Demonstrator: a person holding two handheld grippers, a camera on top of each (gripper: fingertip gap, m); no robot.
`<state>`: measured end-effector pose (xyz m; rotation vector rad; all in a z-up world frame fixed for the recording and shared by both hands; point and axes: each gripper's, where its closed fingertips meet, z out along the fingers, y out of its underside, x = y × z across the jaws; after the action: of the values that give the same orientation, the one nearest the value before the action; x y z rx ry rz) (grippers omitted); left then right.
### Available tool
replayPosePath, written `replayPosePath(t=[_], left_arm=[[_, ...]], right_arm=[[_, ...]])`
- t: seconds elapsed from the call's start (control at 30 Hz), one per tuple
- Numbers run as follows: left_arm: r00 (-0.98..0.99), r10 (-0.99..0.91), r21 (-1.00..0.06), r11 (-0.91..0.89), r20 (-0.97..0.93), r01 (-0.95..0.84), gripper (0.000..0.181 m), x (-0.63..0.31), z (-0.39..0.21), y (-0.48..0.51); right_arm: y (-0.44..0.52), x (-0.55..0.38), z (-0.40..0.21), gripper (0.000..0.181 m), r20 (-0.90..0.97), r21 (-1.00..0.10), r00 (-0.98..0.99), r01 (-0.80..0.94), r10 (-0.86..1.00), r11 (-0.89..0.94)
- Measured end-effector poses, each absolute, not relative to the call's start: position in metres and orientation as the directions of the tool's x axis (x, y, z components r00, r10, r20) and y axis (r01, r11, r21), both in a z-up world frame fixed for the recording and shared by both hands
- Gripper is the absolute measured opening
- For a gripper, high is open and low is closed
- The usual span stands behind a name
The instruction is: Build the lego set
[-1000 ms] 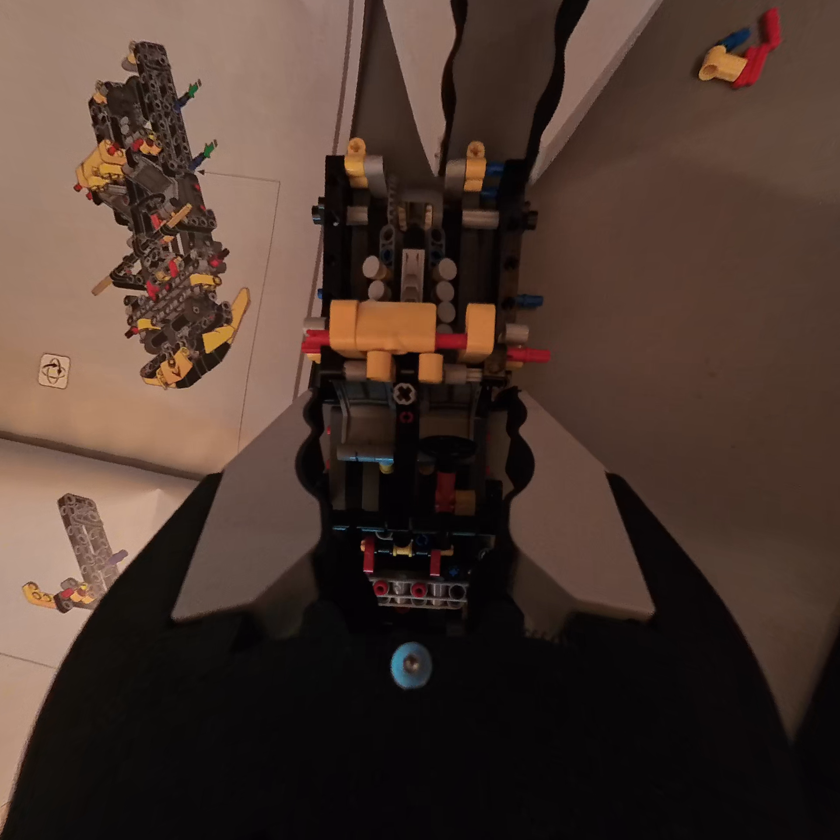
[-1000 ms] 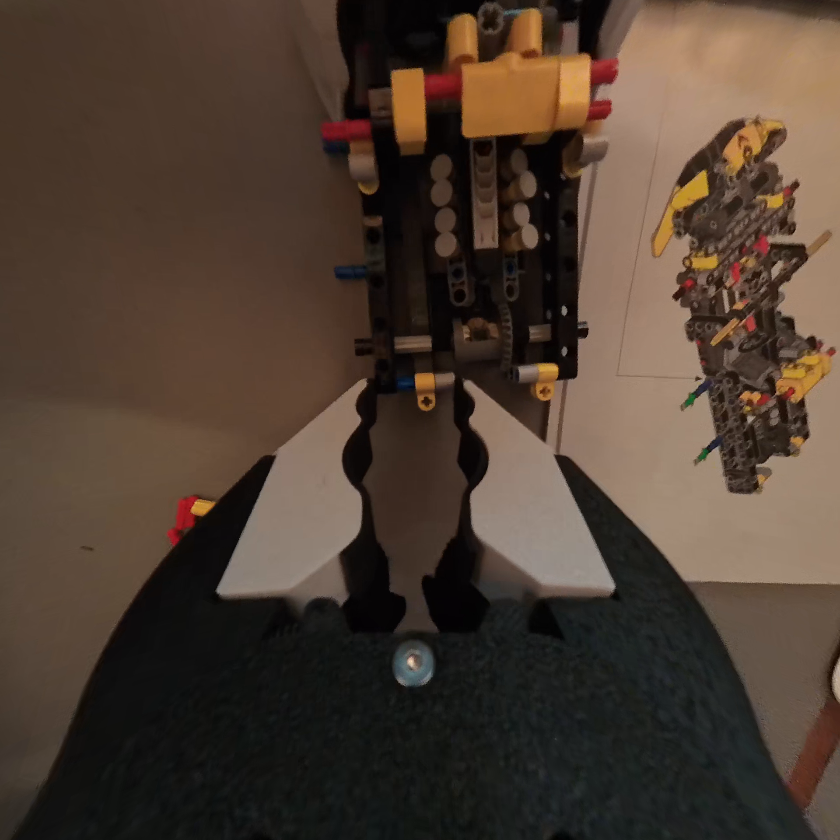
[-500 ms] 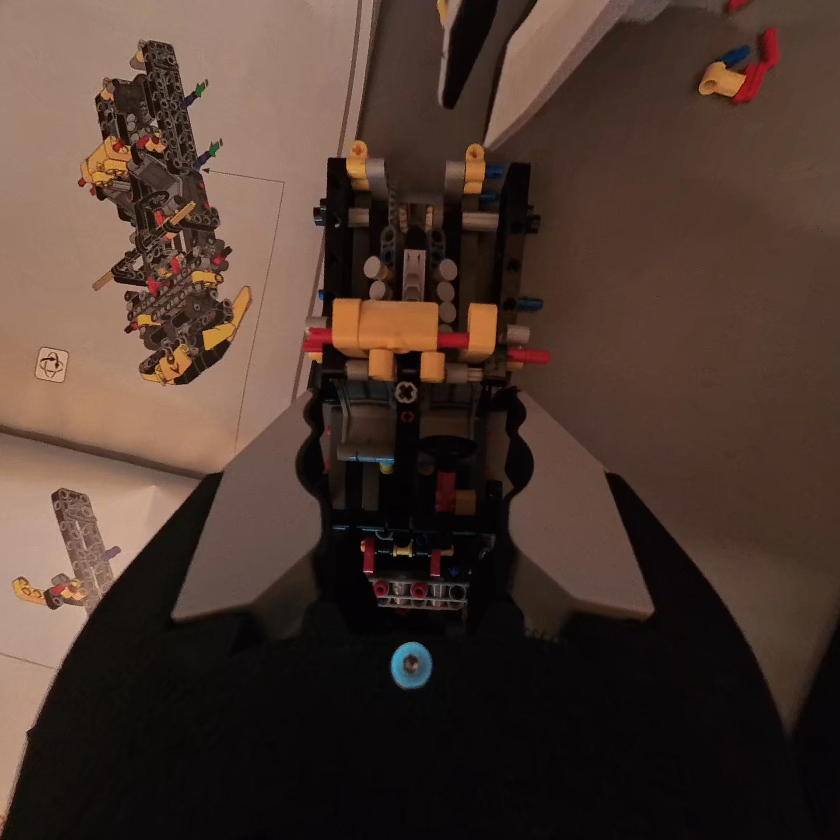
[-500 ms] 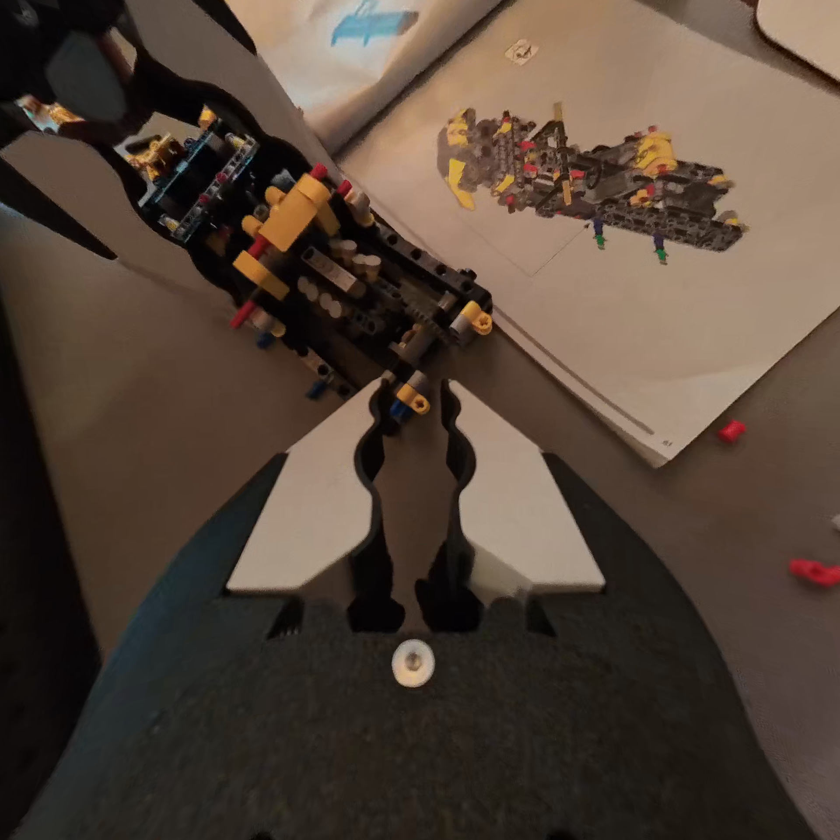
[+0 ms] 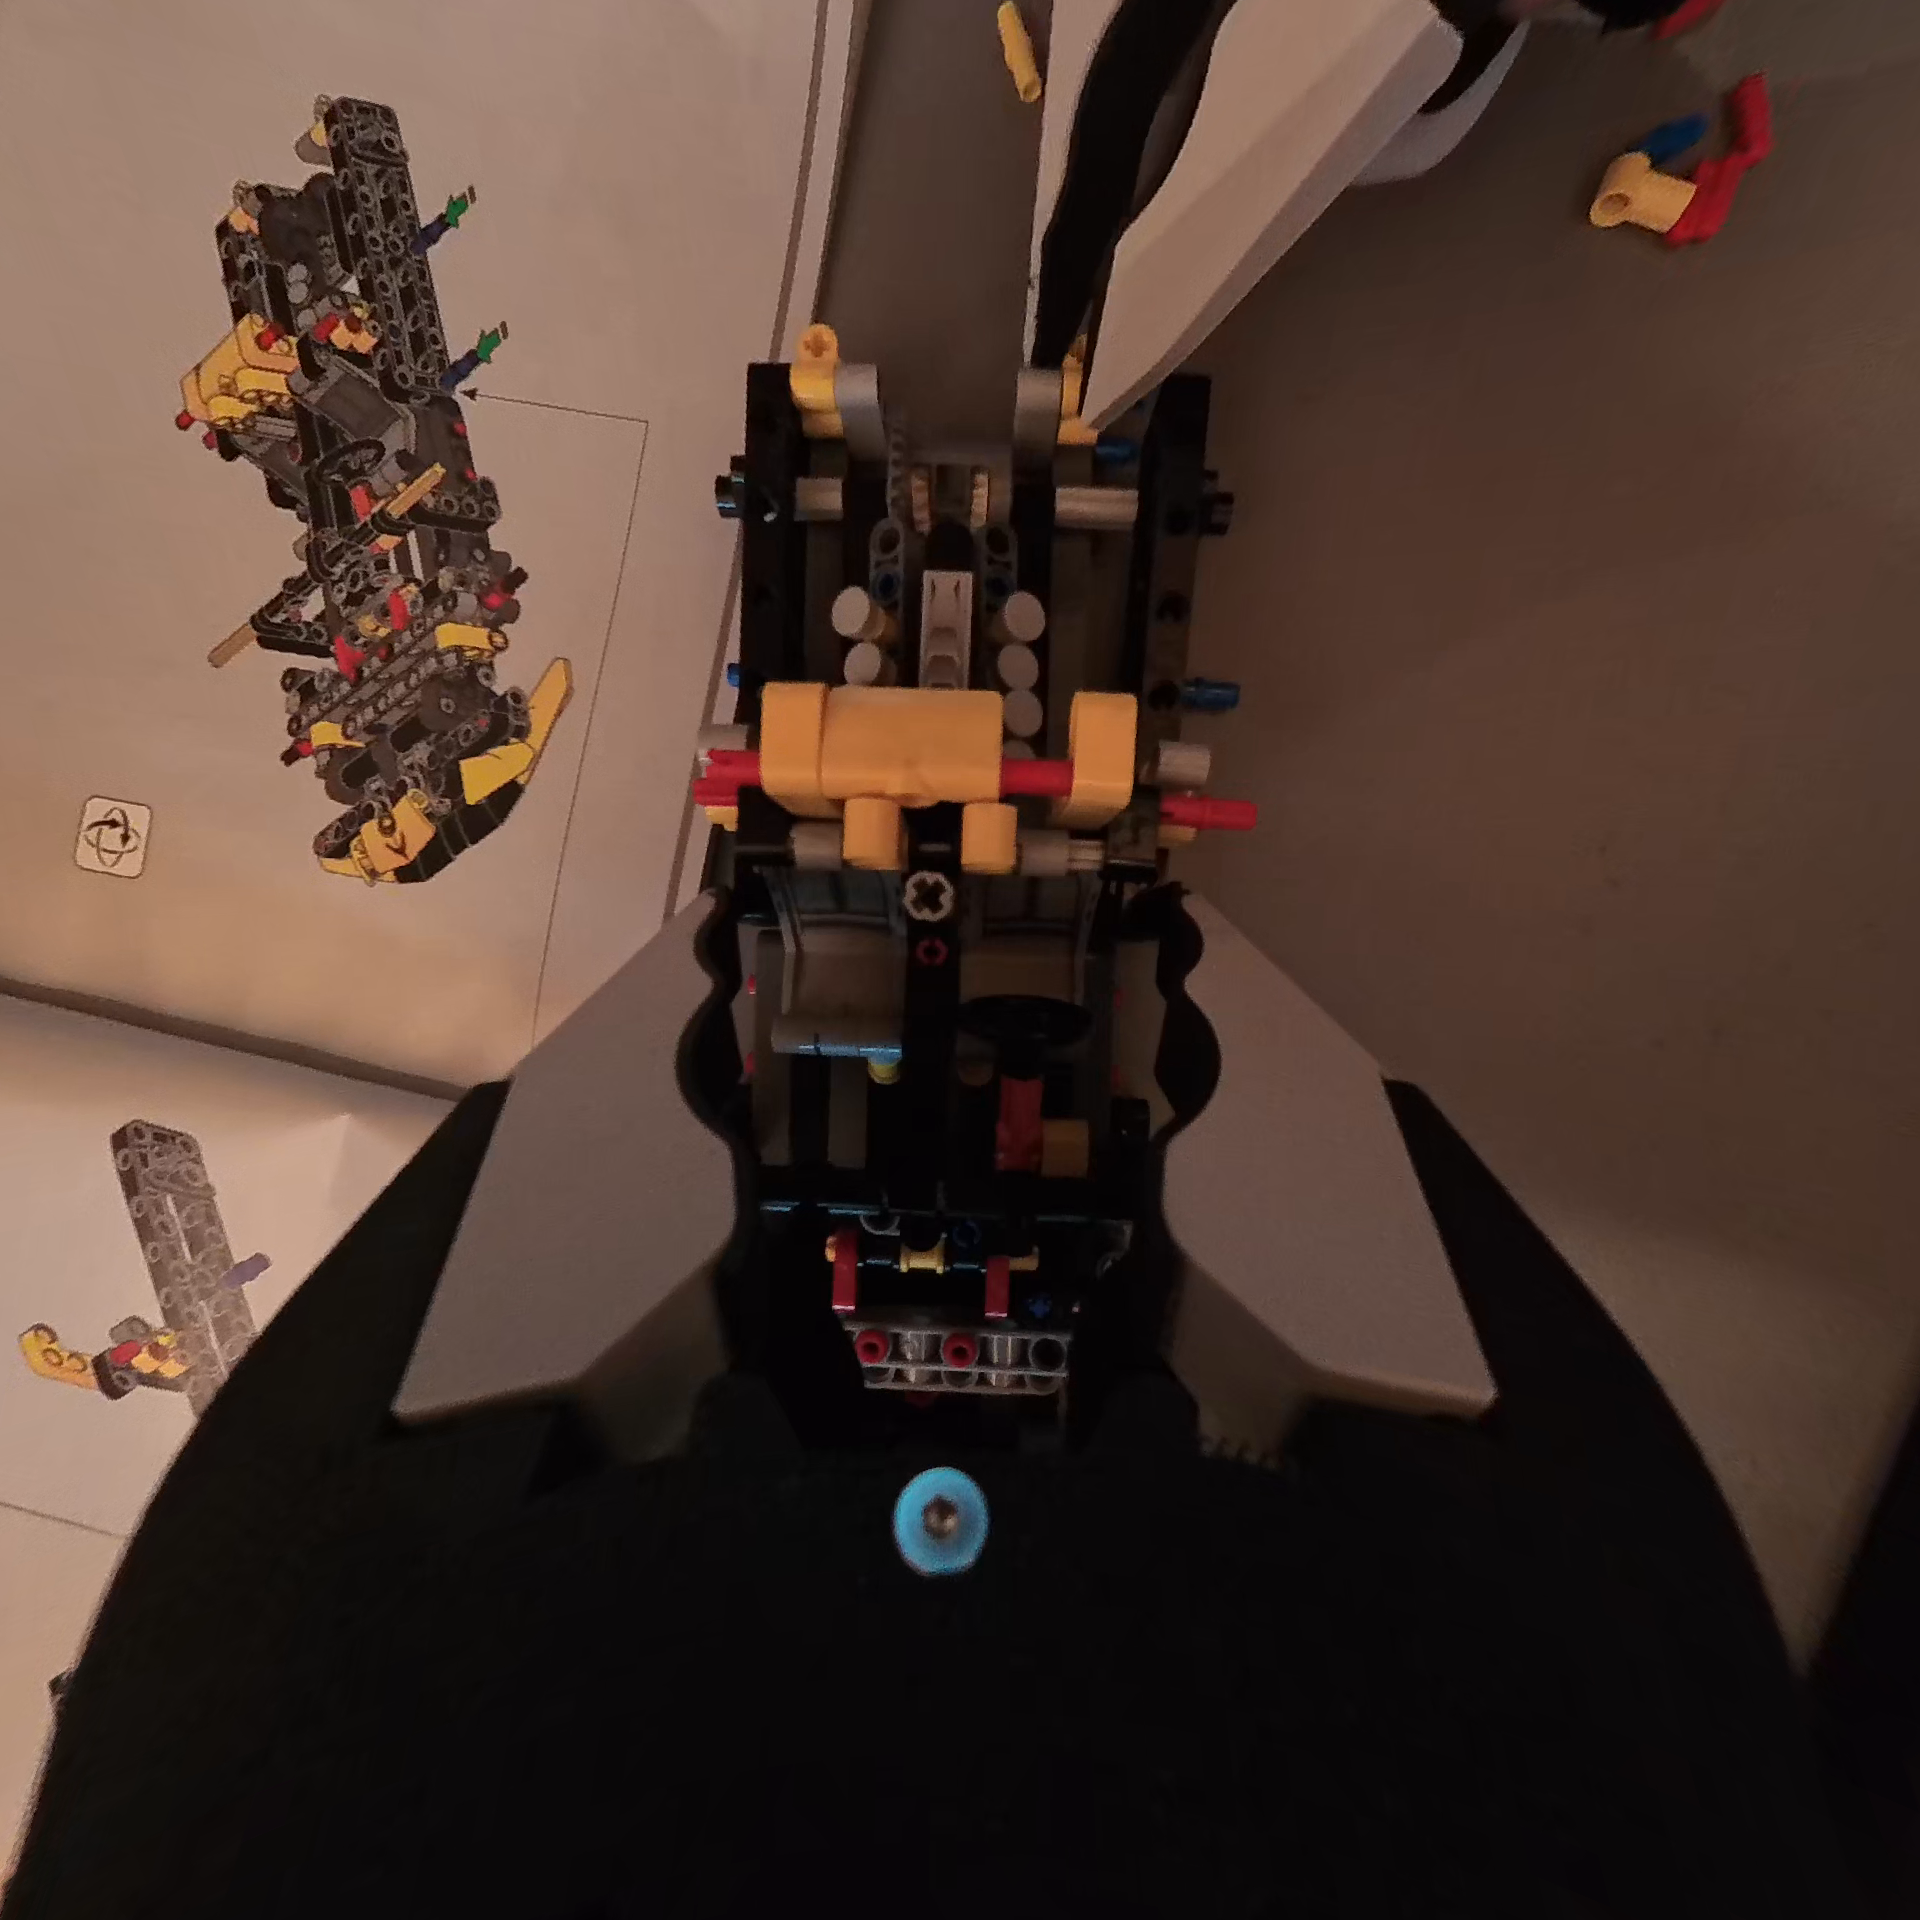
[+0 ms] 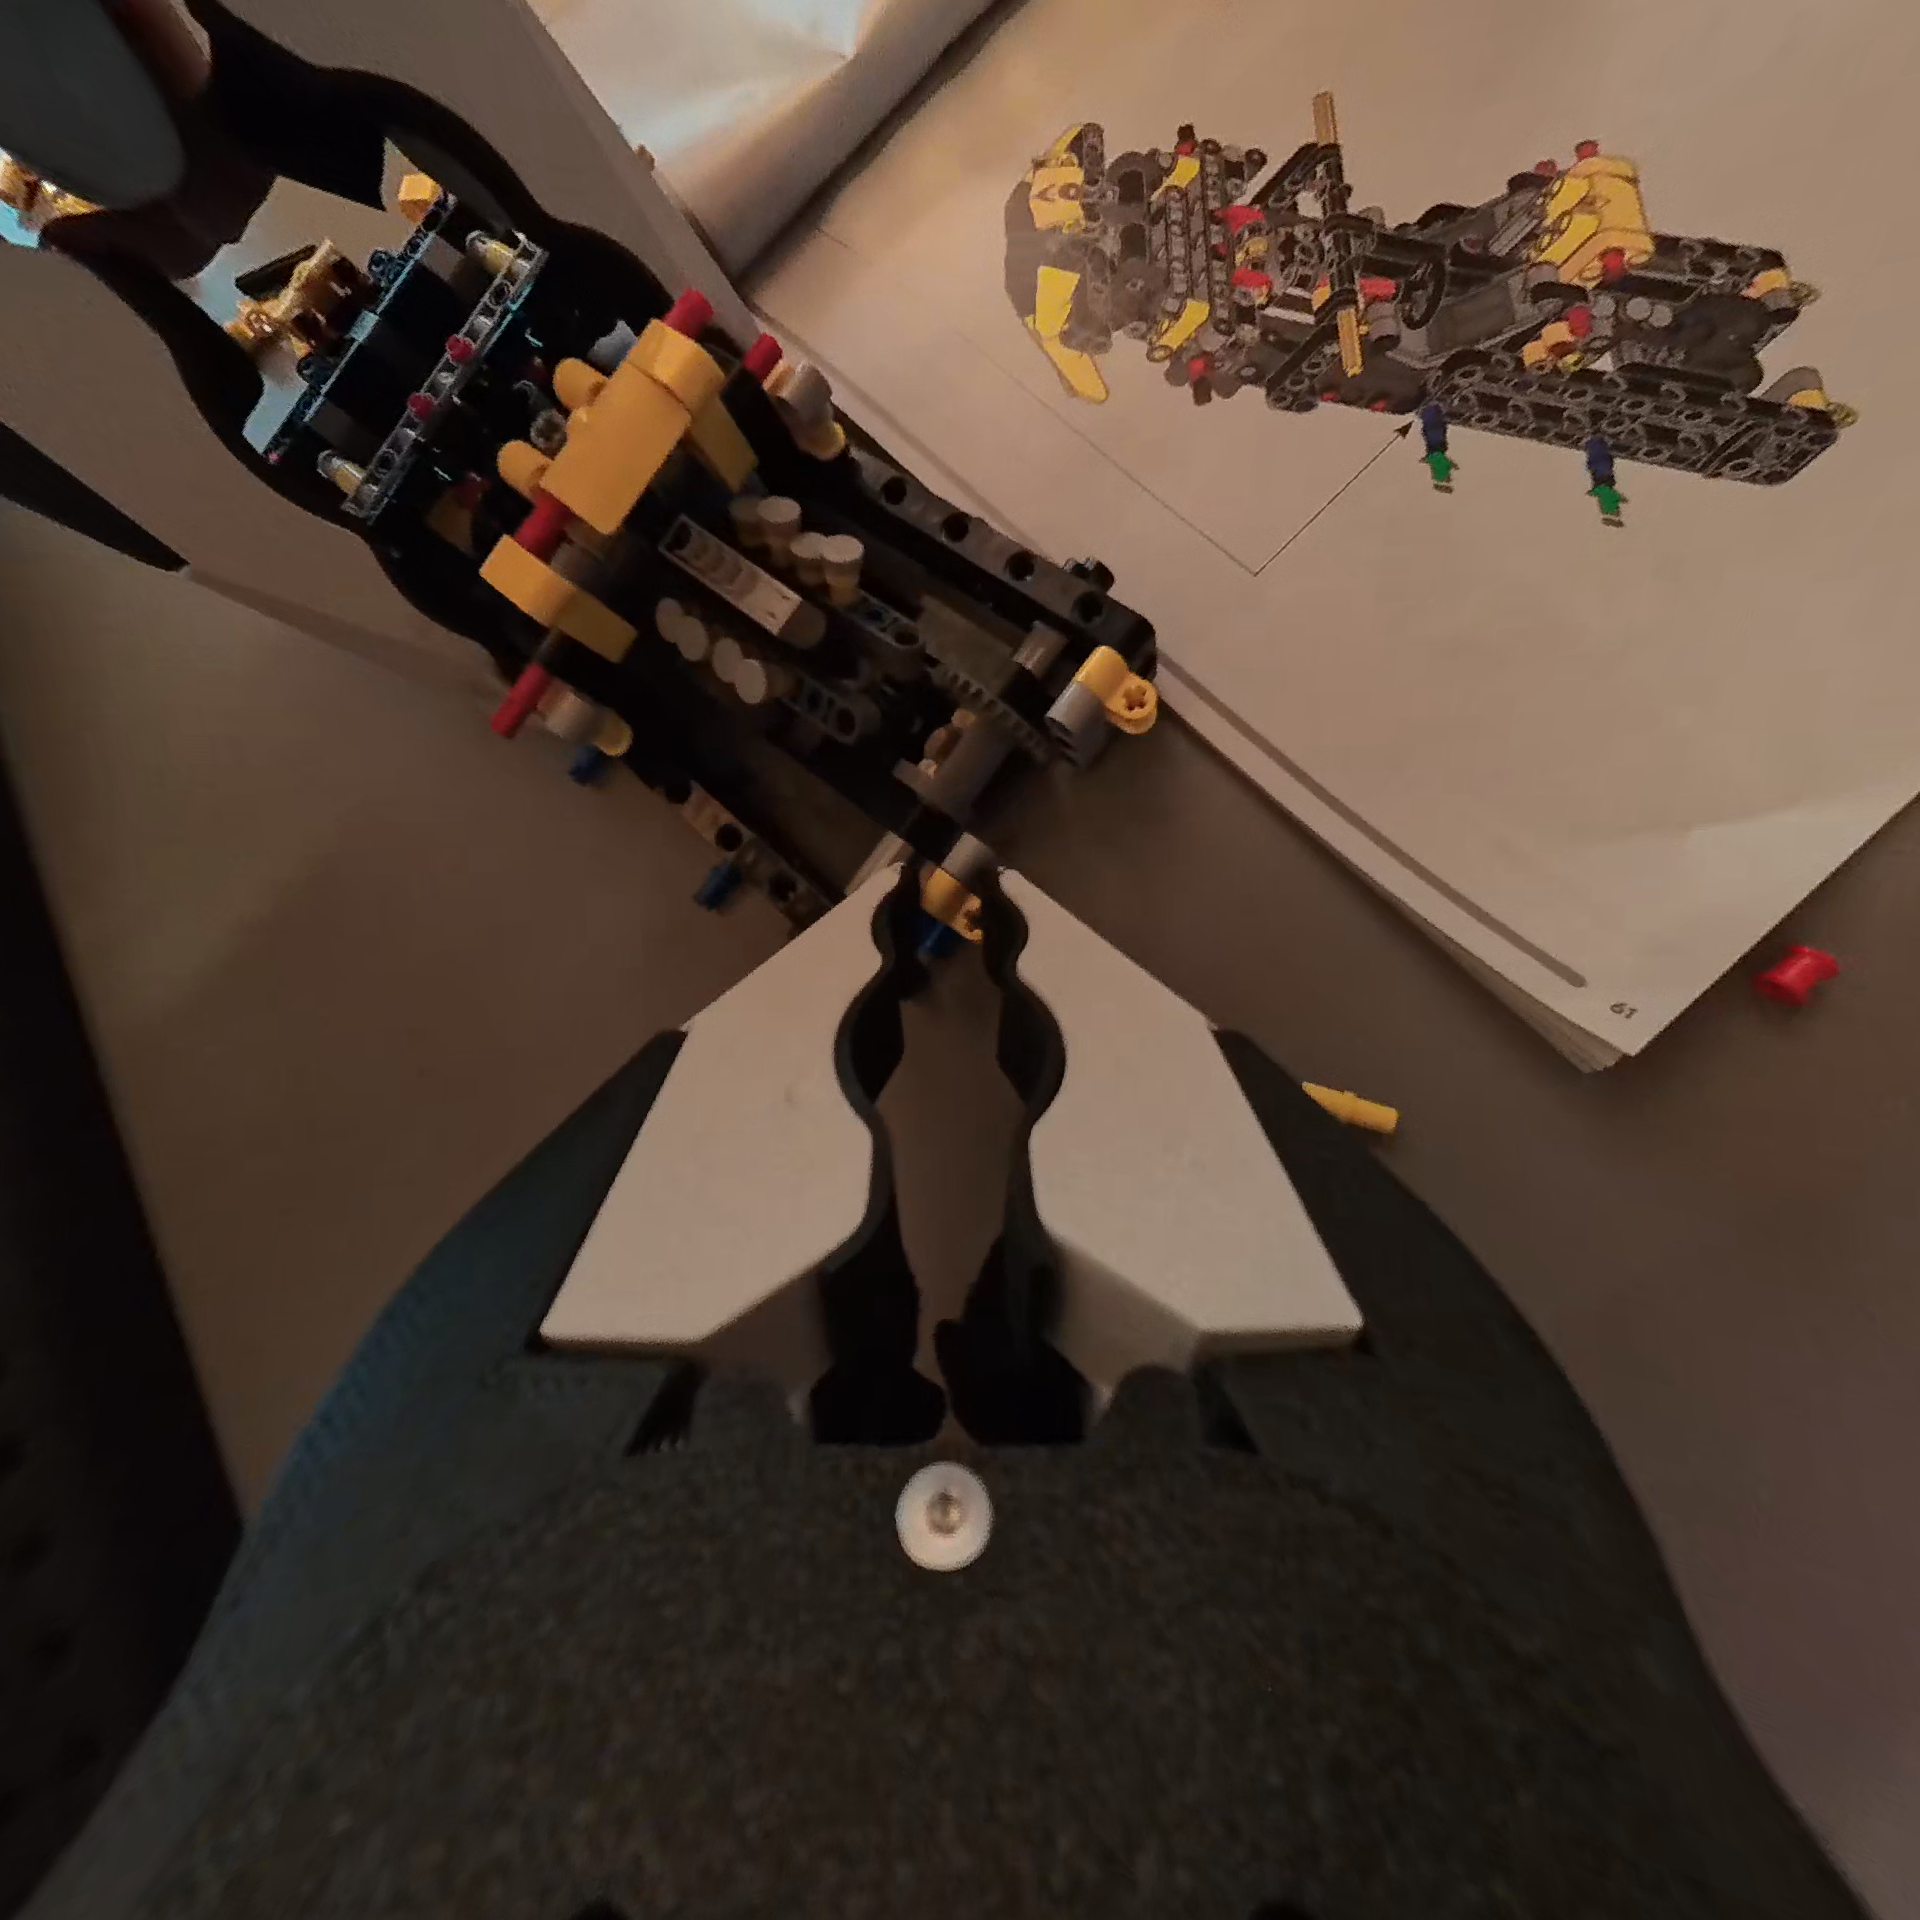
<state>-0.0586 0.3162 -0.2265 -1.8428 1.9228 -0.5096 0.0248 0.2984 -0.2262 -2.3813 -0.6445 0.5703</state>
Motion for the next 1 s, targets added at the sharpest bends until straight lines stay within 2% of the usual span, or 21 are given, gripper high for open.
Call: replayPosePath(t=[0.37, 0.77, 0.87, 0.93, 1.0], left_arm=[[-0.028, -0.998, -0.54, 0.05, -0.049, -0.84, 0.081, -0.058, -0.226, 0.316], [-0.026, -0.999, -0.539, 0.048, -0.047, -0.841, 0.081, -0.058, -0.226, 0.316], [-0.026, -0.999, -0.54, 0.045, -0.044, -0.84, 0.081, -0.058, -0.226, 0.316], [-0.026, -0.999, -0.538, 0.046, -0.045, -0.841, 0.081, -0.058, -0.226, 0.316], [-0.026, -0.999, -0.538, 0.047, -0.047, -0.842, 0.081, -0.058, -0.226, 0.316]], right_arm=[[0.297, 0.028, -0.227, 0.01, -0.352, -0.643, 0.771, 0.213, 0.531, -0.736], [0.297, 0.028, -0.225, 0.011, -0.276, -0.668, 0.764, 0.284, 0.583, -0.688], [0.293, 0.025, -0.202, 0.023, -0.205, -0.749, 0.685, 0.349, 0.699, -0.563], [0.289, 0.025, -0.194, 0.036, -0.043, -0.773, 0.61, 0.481, 0.791, -0.413], [0.287, 0.02, -0.191, 0.053, 0.12, -0.748, 0.516, 0.608, 0.848, -0.265]])
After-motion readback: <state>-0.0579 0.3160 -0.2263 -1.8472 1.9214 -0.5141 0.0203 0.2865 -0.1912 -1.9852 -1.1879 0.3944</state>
